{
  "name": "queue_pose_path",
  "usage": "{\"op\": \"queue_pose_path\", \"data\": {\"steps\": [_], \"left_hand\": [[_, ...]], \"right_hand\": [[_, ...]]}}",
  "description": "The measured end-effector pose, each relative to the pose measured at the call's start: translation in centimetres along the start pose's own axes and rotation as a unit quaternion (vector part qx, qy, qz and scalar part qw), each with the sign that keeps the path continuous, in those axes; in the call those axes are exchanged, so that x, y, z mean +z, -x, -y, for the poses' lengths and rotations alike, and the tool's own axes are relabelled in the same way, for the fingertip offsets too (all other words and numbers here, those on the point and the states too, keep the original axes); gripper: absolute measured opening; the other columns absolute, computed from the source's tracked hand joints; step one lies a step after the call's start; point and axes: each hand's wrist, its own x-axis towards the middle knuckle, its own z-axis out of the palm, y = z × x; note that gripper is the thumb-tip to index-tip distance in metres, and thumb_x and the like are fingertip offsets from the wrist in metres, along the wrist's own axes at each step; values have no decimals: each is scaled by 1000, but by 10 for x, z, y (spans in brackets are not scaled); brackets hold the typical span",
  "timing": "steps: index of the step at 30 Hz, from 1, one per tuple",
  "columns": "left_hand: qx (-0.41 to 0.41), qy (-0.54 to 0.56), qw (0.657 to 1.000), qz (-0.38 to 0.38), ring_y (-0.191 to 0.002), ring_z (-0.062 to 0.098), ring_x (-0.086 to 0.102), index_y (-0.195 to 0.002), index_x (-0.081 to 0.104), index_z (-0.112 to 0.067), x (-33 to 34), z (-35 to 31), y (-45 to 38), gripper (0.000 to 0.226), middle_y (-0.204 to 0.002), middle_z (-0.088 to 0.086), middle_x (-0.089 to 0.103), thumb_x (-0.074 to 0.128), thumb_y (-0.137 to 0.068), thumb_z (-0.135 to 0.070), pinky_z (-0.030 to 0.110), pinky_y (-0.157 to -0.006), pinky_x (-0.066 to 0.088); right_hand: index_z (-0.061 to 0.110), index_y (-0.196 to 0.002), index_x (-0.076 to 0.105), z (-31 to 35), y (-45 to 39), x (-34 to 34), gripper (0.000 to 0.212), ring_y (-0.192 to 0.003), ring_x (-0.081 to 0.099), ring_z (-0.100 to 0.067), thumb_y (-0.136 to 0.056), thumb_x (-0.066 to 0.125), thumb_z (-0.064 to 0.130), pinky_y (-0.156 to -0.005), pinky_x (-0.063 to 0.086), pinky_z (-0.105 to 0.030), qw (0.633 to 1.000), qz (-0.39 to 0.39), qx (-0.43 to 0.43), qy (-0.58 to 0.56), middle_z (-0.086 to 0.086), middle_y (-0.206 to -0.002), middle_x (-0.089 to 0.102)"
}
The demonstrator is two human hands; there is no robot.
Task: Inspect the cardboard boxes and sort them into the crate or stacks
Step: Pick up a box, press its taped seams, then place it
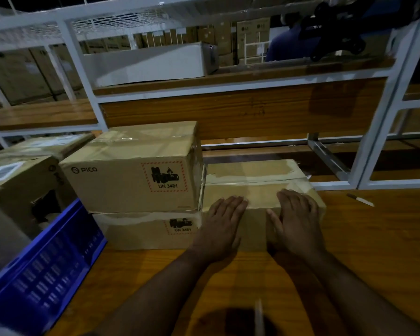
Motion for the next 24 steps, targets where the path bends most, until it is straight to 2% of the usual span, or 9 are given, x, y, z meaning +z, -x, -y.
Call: {"op": "queue_pose_path", "data": {"steps": [7,13,16,18,24], "left_hand": [[2,10,1000,8,-154,23,12,-161,10,-19,1,8,-11,93,-167,6,17,60,-89,-51,38,-123,-7],[-2,17,1000,13,-154,22,11,-161,8,-20,1,8,-13,98,-167,5,16,65,-87,-51,38,-123,-8],[-7,22,1000,18,-155,21,8,-161,7,-20,1,8,-14,101,-168,4,13,66,-85,-52,36,-122,-12],[-7,21,999,24,-155,21,7,-161,7,-19,0,8,-15,104,-168,5,13,68,-84,-53,35,-121,-13],[-8,59,996,59,-155,21,6,-161,11,-15,-20,8,-17,99,-168,7,13,68,-87,-48,39,-126,-5]], "right_hand": [[16,-142,47,-1,-12,5,69,-138,40,-24,-96,23,62,-118,22,-46,1000,10,1,5,-7,-146,50],[13,-144,46,3,-13,5,71,-141,39,-25,-97,18,59,-122,13,-49,999,12,6,30,-9,-147,50],[7,-145,47,16,-3,6,60,-143,39,-29,-101,34,46,-121,11,-55,999,6,-3,50,-14,-149,49],[4,-148,42,27,6,8,60,-146,33,-31,-100,47,38,-121,12,-58,999,15,-8,52,-17,-152,44],[6,-152,34,57,24,0,63,-151,23,-27,-101,46,39,-123,10,-53,999,28,-19,5,-14,-159,34]]}}
